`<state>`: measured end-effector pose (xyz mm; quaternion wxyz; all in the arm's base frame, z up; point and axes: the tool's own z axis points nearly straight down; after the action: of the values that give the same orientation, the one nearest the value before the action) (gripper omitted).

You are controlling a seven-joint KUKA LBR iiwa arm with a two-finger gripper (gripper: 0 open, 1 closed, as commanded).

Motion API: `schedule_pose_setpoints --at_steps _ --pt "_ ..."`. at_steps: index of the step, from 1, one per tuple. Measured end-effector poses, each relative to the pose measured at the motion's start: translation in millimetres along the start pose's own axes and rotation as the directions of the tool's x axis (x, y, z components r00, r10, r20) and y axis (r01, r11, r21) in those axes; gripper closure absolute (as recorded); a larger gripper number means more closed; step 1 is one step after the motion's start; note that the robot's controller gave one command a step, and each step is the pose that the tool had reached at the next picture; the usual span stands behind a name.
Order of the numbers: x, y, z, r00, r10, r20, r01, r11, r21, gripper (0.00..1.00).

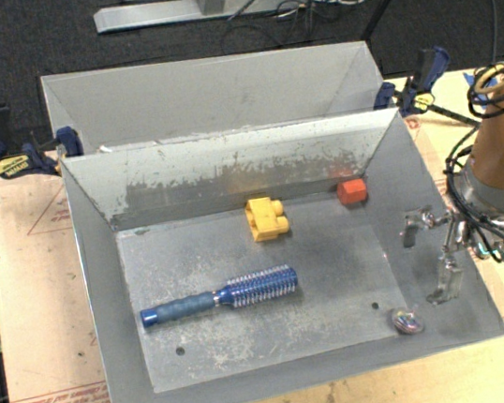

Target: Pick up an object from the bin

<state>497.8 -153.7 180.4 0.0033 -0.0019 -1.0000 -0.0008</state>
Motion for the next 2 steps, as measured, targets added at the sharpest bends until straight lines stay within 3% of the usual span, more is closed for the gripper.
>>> schedule_pose_setpoints --at_steps 1,2 --pt "3.1 57 84 0.954 -0.299 0.003 0.299 0.954 -0.001 0.0" --pt "-1.6 -3 77 0.877 -0.48 0.007 0.48 0.877 0.007 0.0"
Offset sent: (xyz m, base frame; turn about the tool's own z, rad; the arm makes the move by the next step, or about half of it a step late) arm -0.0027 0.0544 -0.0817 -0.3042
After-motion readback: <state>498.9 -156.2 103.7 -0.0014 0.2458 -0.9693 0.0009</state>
